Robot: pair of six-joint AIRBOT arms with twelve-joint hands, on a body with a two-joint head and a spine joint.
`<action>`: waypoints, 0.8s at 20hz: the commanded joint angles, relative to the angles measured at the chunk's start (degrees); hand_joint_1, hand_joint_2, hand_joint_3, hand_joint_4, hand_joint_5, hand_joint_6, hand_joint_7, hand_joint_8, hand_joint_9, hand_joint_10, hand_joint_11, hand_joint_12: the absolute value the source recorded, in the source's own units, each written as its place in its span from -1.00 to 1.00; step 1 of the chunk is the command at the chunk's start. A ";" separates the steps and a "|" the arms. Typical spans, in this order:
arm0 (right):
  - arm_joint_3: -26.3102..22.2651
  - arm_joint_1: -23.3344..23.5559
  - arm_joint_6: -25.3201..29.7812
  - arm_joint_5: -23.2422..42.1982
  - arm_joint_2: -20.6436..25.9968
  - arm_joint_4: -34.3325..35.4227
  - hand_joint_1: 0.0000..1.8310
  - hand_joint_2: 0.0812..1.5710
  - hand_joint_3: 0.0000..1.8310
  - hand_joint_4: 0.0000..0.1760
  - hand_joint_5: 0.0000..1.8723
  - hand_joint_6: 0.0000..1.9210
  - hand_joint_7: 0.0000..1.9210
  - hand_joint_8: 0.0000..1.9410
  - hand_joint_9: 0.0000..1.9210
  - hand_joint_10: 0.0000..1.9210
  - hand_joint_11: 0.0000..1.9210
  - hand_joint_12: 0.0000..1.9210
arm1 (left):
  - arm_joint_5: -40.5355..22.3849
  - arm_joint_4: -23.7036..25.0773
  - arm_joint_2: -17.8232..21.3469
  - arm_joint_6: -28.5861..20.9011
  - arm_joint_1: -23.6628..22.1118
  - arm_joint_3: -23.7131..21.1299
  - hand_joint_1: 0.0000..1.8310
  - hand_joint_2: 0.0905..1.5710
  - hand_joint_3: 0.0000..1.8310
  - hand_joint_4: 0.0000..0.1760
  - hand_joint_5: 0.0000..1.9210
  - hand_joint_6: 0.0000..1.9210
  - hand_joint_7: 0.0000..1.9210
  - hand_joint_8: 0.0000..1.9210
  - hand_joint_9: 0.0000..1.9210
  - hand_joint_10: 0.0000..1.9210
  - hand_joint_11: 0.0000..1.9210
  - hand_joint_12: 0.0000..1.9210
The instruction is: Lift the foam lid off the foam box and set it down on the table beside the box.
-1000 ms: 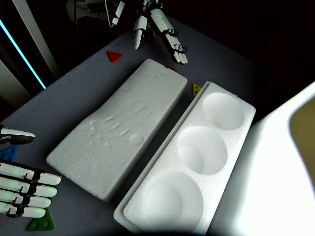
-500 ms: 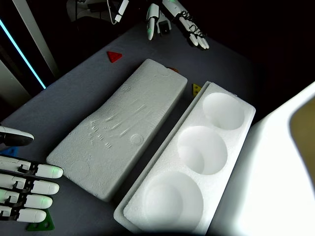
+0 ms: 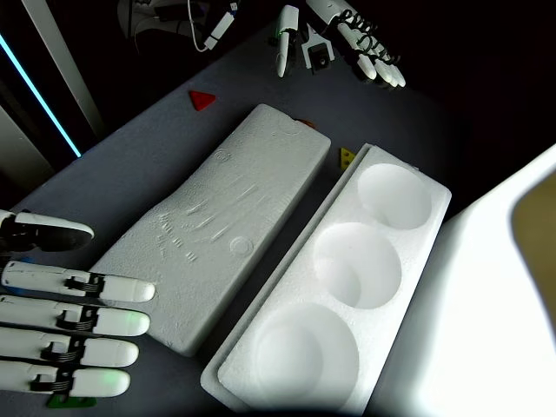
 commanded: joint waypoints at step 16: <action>1.67 7.92 -0.46 -0.58 -1.76 -6.33 -0.82 0.70 -1.00 -0.92 -1.00 -1.00 -1.00 -1.00 -1.00 -1.00 -1.00 -1.00 | -0.21 7.13 -2.04 -3.58 -6.97 2.60 -0.45 0.64 -0.98 -0.49 -1.00 -1.00 -1.00 -1.00 -1.00 -1.00 -1.00 -1.00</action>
